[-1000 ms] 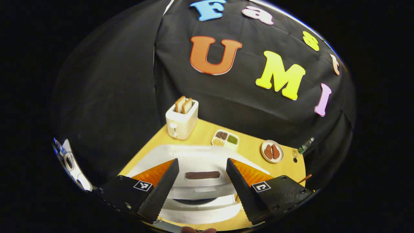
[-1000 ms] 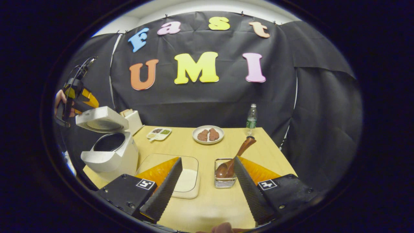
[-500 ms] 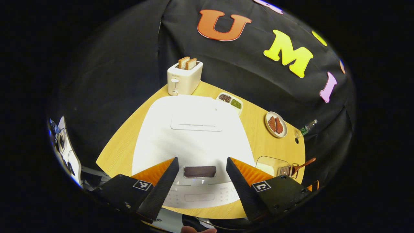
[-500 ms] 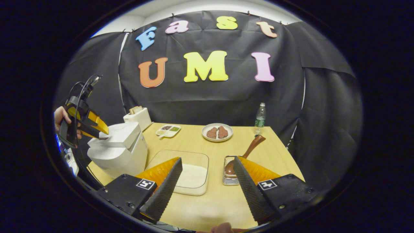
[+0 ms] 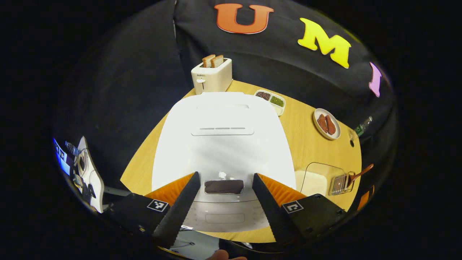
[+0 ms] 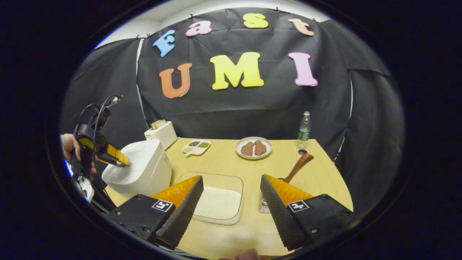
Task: Close the left gripper, press the button to open the rice cooker; take a wooden spoon from the chopstick holder with the right hand, scoop a spoonful of rice and pour it into the rice cooker, then put the wooden spoon back into the chopstick holder.
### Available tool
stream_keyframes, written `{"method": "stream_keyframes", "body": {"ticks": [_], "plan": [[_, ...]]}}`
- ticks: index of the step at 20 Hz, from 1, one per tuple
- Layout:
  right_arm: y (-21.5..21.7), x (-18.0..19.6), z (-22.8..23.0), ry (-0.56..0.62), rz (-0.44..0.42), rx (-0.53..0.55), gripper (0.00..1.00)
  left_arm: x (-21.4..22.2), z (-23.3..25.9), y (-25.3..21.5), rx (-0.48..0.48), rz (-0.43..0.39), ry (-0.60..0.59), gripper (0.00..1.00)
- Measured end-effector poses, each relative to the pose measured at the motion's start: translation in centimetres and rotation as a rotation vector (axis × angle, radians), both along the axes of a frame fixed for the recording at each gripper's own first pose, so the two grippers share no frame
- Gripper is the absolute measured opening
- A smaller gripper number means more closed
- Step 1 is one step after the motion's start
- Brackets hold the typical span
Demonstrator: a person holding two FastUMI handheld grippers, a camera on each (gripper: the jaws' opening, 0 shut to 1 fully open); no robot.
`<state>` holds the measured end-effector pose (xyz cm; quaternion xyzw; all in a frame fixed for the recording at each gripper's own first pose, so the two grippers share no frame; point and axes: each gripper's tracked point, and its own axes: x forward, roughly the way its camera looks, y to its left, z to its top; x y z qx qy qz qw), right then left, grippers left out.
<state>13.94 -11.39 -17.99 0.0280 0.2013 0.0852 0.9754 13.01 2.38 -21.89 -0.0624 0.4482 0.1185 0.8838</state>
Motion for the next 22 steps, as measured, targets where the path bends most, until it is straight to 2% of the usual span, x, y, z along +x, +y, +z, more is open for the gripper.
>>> {"method": "stream_keyframes", "body": {"ticks": [2, 5, 10, 13, 15, 17, 22], "plan": [[0.2, 1.4, -0.5, 0.016, 0.022, 0.014, 0.99, -0.1, -0.1, -0.1, -0.011, 0.023, -0.024, 0.99], [0.2, 2.6, -0.7, 0.025, 0.045, 0.034, 0.98, 0.3, 0.2, 0.1, 0.021, 0.027, -0.070, 1.00], [-0.1, 1.6, 1.4, -0.029, 0.033, 0.030, 0.97, 0.4, 0.6, -0.2, 0.029, 0.000, -0.136, 0.98], [0.3, -0.9, 3.8, -0.099, 0.032, -0.006, 0.97, -0.5, 2.9, -0.6, 0.034, -0.041, -0.237, 0.96], [0.4, -3.2, 6.1, -0.157, 0.019, -0.028, 0.97, -2.3, 6.1, -1.4, 0.025, -0.065, -0.331, 0.95], [0.4, -6.1, 8.9, -0.225, -0.006, -0.032, 0.97, -5.0, 10.2, -3.2, -0.007, -0.097, -0.452, 0.95], [0.9, -13.1, 14.8, -0.378, -0.056, -0.024, 0.98, -13.2, 18.1, -5.7, -0.018, -0.186, -0.701, 0.94]]}}
